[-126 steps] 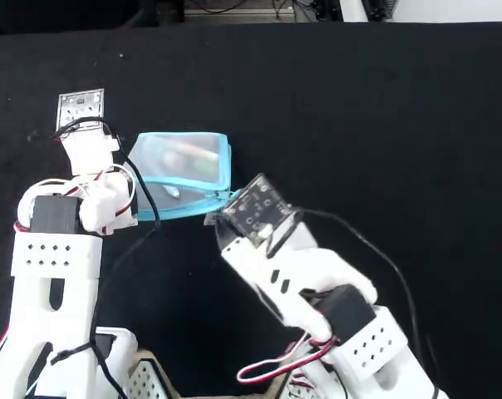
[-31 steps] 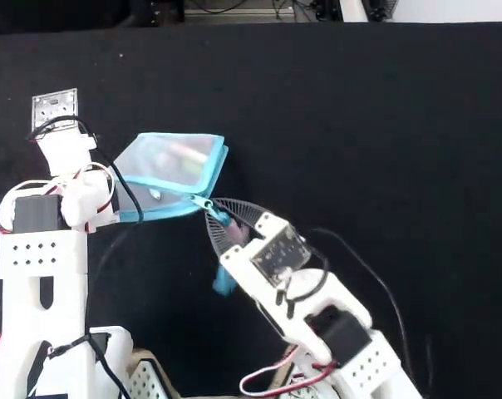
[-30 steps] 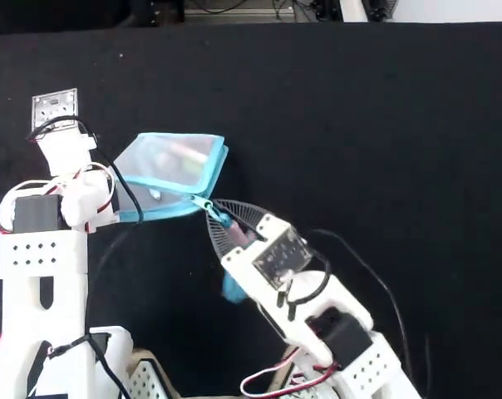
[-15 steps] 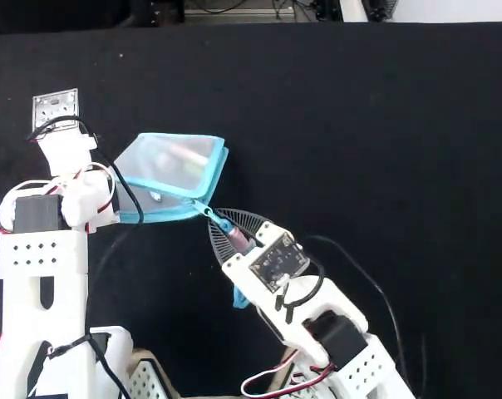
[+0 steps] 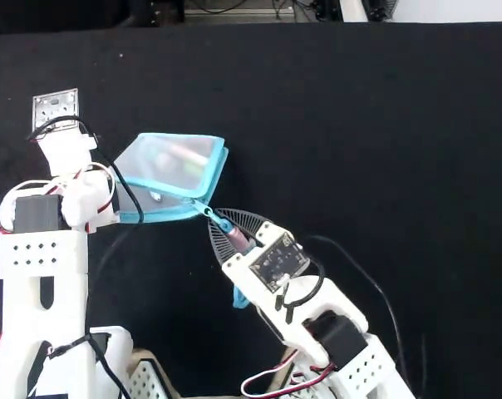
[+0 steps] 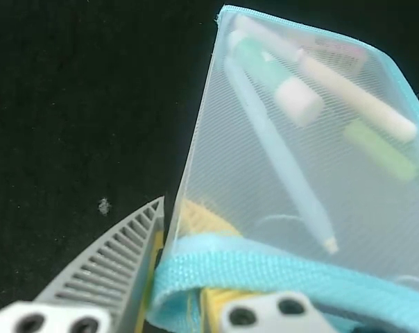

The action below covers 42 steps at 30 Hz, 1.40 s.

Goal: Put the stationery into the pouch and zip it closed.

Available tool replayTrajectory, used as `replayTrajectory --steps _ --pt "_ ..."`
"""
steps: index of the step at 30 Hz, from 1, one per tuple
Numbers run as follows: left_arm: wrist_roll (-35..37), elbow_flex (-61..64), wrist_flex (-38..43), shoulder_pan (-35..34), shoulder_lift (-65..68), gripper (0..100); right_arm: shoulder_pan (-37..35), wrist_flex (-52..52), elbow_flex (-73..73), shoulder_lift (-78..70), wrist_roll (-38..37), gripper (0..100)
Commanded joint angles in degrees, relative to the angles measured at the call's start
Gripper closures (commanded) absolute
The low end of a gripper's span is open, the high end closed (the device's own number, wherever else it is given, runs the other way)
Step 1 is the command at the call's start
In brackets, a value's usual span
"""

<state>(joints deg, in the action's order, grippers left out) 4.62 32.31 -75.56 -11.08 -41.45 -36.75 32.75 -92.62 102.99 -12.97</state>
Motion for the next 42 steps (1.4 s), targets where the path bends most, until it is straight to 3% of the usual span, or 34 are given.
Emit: replayTrajectory --steps 1,3,9,34,42 --pt "-0.18 -0.4 0.35 -0.13 0.18 97 -0.35 1.41 4.26 4.97 2.99 87.5" --pt "-0.18 -0.4 0.35 -0.13 0.18 97 -0.35 1.49 4.7 4.97 3.52 84.8" --pt "-0.18 -0.4 0.35 -0.13 0.18 97 -0.35 1.05 4.62 4.97 3.52 94.3" --pt "-0.18 -0.4 0.44 -0.04 0.18 97 -0.35 -1.85 7.16 4.7 3.43 94.3" --pt "-0.18 -0.4 0.44 -0.04 0.18 97 -0.35 -3.43 11.21 -5.76 3.43 94.3"
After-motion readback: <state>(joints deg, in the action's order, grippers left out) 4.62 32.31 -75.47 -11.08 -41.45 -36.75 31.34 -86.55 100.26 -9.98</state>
